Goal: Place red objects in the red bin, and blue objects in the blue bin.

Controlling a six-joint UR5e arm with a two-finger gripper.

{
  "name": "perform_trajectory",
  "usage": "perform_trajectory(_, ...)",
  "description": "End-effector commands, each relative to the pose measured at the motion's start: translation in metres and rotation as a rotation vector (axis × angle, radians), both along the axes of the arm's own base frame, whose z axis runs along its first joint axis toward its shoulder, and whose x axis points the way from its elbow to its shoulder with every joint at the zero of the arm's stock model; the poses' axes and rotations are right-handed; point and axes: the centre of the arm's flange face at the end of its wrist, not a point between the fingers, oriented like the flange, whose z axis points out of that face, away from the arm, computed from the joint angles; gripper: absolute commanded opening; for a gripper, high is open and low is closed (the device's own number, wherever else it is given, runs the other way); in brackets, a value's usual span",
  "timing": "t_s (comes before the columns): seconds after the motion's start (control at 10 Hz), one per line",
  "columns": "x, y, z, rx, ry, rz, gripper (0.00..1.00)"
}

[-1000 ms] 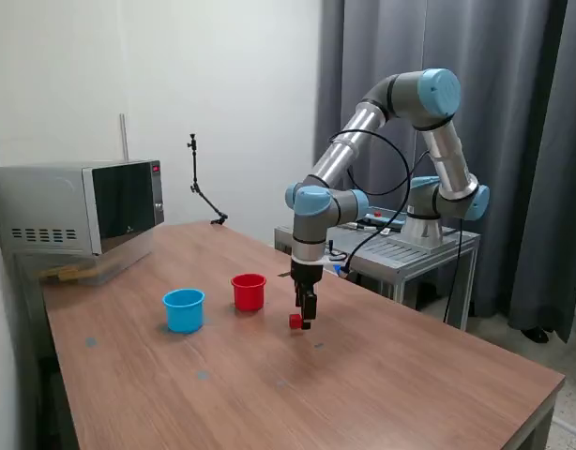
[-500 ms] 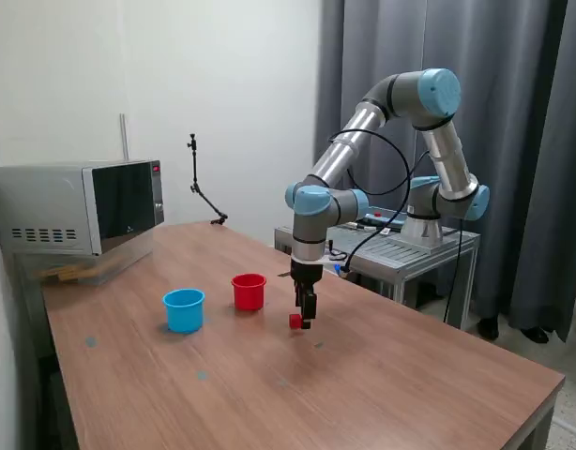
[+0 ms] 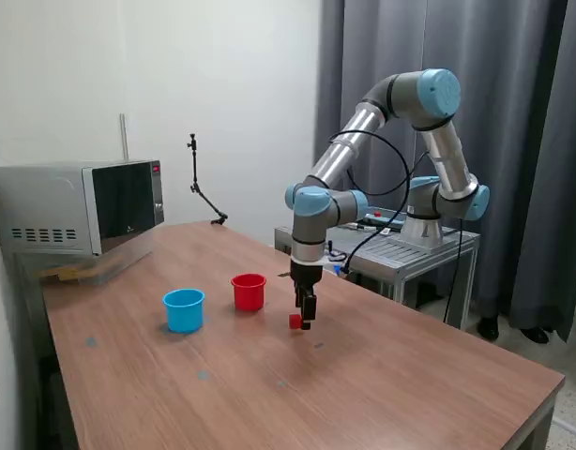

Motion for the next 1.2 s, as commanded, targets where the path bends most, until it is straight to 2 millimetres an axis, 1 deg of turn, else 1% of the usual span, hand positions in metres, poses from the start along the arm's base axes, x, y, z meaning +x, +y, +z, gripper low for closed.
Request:
perform_trajectory(0.0,0.0012,0.0006,-0.0066,0.000,-0.011,-0.001,1.00)
perform_trajectory(0.2,0.0004,0.0006,-0.0086,0.000,-0.012,-0.001,1.00)
perform_trajectory(0.4,-0.0042,0.0008,-0.0040,0.000,0.000,0.001,1.00)
perform_trajectory(1.1,-0.0063,0.0031,-0.0022,0.002,0.009,-0.002,1.00)
